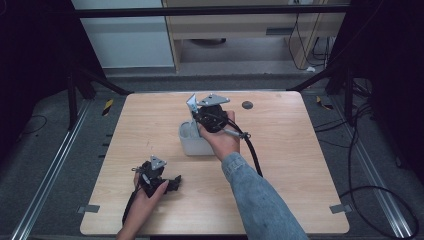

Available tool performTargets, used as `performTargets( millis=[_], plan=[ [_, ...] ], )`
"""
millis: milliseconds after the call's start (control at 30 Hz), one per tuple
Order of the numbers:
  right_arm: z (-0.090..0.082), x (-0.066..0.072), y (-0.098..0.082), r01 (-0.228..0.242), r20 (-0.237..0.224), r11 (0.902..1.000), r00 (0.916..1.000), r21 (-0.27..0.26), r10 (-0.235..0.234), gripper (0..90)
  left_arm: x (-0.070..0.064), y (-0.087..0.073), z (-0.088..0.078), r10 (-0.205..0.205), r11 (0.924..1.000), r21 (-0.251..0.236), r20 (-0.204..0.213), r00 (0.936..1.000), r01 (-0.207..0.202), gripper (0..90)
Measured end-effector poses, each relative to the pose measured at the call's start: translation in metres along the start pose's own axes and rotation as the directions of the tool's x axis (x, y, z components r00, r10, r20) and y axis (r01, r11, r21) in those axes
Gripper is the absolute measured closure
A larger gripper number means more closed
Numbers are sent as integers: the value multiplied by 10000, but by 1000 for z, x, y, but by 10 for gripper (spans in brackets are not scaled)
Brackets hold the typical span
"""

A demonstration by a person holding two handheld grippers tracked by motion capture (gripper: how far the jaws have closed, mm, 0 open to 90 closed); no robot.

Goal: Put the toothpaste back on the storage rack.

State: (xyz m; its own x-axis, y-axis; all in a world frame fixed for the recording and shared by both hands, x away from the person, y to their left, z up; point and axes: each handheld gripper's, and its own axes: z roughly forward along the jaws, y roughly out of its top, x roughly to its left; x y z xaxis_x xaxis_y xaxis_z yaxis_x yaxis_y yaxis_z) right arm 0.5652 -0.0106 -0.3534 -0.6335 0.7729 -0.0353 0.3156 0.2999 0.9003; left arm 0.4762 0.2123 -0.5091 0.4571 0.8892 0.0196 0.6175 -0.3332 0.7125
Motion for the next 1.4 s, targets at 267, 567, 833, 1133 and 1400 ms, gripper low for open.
performTargets(
  millis=[267,567,833,1133,1400],
  plan=[
    [1,-2,-5,-215,-23,9998,9998,54,215,800,0,0,0,0,10000,-1,2,10000,0,0],
    [4,-5,-13,-270,-76,9994,9996,234,272,800,0,0,0,-20,10000,-3,28,10000,20,0],
    [5,-5,-19,-265,-32,9991,9996,332,266,800,0,0,0,-11,10000,-4,36,10000,11,0],
    [7,-7,-26,-344,12,9978,9994,560,344,800,0,0,0,-12,10000,-9,39,10000,12,0],
    [9,-6,-27,-285,32,9977,9996,617,283,800,0,1,1,-4,10000,-3,50,10000,4,0]
  ],
)
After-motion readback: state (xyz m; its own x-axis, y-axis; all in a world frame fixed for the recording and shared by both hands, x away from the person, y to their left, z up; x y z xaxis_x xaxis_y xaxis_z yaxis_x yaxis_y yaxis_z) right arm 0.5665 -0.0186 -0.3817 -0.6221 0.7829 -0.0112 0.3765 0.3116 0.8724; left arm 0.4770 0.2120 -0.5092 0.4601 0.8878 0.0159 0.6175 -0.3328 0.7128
